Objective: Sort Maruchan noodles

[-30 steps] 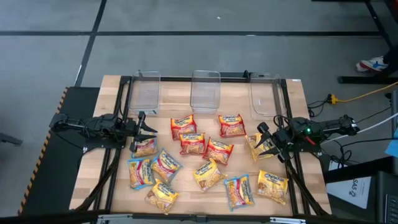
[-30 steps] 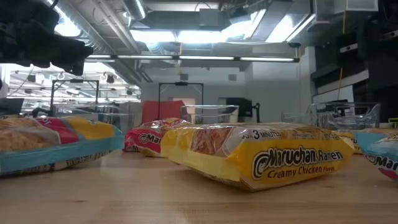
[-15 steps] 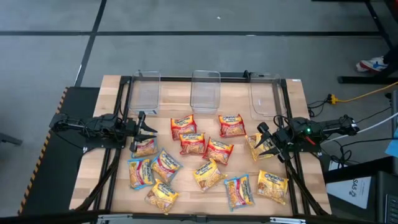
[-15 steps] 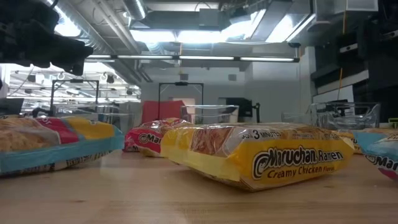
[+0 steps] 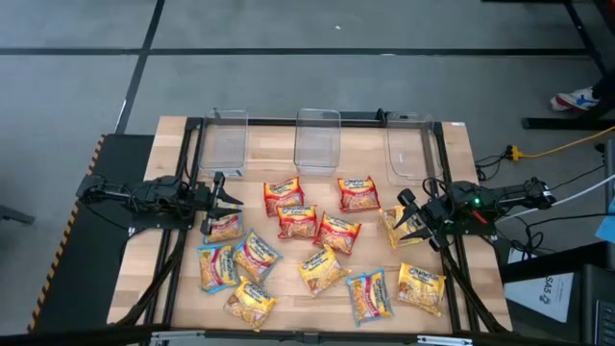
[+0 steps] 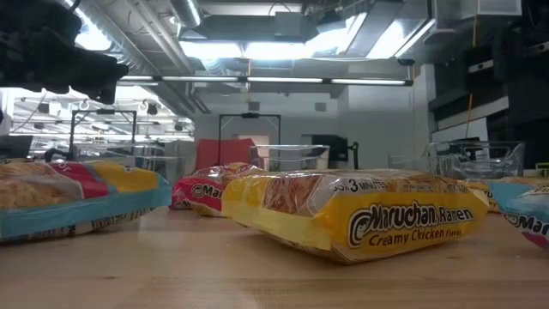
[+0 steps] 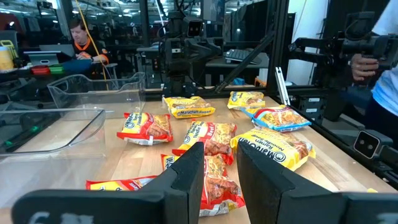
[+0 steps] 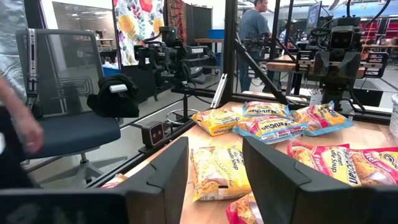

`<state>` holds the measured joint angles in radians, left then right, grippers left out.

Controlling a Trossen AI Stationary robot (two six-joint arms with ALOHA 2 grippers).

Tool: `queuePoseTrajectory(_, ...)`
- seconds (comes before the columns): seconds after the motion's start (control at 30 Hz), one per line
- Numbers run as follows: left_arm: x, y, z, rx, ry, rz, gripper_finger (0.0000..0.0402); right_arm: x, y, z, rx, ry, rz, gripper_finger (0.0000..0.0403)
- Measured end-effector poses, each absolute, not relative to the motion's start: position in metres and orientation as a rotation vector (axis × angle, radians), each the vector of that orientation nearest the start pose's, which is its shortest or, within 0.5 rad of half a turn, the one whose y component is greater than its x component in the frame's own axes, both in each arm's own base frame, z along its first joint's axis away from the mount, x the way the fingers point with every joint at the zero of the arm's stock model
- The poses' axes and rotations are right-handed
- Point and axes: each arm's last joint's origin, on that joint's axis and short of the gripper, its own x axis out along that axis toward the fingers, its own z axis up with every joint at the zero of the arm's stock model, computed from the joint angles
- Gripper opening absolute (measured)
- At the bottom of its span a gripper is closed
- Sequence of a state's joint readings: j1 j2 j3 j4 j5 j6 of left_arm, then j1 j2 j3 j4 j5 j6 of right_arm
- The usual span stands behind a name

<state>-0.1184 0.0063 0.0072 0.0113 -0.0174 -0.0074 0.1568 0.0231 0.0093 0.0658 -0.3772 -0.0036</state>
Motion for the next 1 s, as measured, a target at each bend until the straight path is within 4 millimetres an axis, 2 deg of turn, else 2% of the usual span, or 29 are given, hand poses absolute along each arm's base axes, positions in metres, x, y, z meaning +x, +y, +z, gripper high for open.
queuePoseTrajectory(0.13, 0.097, -0.011, 0.167, -0.008, -0.012, -0.102, 0.0089, 0.094, 0.026, 0.171, 0.016, -0.046, 0.531, 0.0156)
queuePoseTrajectory(0.73, 0.097, -0.011, 0.167, -0.008, -0.012, -0.101, 0.0089, 0.098, 0.012, 0.169, 0.078, -0.027, 0.057, 0.0156)
queuePoseTrajectory(0.87, 0.097, -0.011, 0.167, -0.008, -0.012, -0.101, 0.0089, 0.098, 0.012, 0.170, 0.082, -0.035, 0.024, 0.0156)
queuePoseTrajectory(1.0, 0.097, -0.011, 0.167, 0.022, -0.015, -0.089, 0.0089, 0.098, 0.011, 0.170, 0.175, -0.035, 0.009, 0.0156)
